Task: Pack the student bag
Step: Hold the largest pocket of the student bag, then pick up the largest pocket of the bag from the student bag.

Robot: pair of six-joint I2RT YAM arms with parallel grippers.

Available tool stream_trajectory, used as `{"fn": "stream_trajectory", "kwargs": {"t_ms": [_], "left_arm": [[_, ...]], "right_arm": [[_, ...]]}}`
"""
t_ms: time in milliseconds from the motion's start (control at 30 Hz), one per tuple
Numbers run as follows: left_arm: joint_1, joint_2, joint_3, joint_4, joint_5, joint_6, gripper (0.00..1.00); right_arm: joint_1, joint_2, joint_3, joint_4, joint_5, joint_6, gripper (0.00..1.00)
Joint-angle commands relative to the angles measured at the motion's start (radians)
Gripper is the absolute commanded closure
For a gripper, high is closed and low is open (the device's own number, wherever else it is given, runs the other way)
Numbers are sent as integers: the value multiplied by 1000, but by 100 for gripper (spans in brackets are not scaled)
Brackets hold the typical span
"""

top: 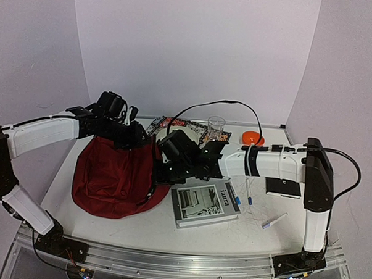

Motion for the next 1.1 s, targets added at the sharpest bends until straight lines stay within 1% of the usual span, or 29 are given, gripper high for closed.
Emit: {"fn": "stream_trajectory", "kwargs": {"t_ms": [0,267,433,500,667,900,1067], "left_arm": [[-6,-137,-78,31,12,54,56],[-37,-312,-279,31,106,43,53],[-112,-374,-352,31,102,14,53],[-141,-390,-378,31,102,-3,55],[-209,-379,-397,31,104,-40,63],[-313,-306,-401,31,32,-87,65],[-320,-300,-413,1,-34,-118,65]], "right_arm": [[-14,-43,18,14,-24,-13,100],[-41,-49,23,28,-44,-15,100],[-42,-28,43,34,-62,-4,100],[-42,-23,48,35,-65,-1,100],[-42,-18,51,40,-67,4,100],[-42,-14,44,59,-82,19,100],[-42,-20,31,72,-94,28,100]]}}
